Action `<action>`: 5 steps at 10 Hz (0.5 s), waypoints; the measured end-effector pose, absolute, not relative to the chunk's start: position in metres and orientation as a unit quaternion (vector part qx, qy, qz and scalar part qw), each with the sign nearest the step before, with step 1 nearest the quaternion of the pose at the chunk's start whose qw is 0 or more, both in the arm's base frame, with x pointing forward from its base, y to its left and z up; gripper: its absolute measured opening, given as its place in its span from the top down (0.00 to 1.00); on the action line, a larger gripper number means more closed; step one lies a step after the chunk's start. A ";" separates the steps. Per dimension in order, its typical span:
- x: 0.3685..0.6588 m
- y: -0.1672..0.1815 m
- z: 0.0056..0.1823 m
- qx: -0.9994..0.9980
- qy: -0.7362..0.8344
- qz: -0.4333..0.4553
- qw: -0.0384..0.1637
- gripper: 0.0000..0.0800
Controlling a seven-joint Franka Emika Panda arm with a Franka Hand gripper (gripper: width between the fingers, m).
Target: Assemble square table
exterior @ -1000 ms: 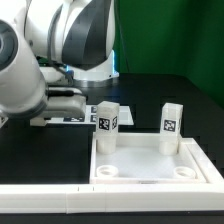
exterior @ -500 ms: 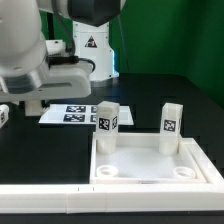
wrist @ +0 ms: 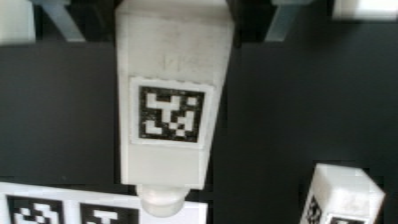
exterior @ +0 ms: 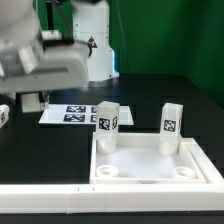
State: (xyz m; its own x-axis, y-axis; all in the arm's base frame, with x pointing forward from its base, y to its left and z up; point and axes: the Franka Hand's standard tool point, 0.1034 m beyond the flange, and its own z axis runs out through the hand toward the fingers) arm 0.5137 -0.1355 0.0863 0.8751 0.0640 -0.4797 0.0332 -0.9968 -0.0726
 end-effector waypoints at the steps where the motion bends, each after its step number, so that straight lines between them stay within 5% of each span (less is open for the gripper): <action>1: 0.512 -0.138 0.084 -0.977 -0.024 0.210 0.025 0.64; 3: 0.519 -0.142 0.089 -0.988 -0.025 0.150 0.012 0.64; 5: 0.549 -0.129 0.128 -0.996 -0.033 0.083 0.004 0.64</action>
Offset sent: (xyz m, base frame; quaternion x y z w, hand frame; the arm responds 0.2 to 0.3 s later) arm 0.0231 0.0030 0.0316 -0.0528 0.1911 -0.0175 0.9800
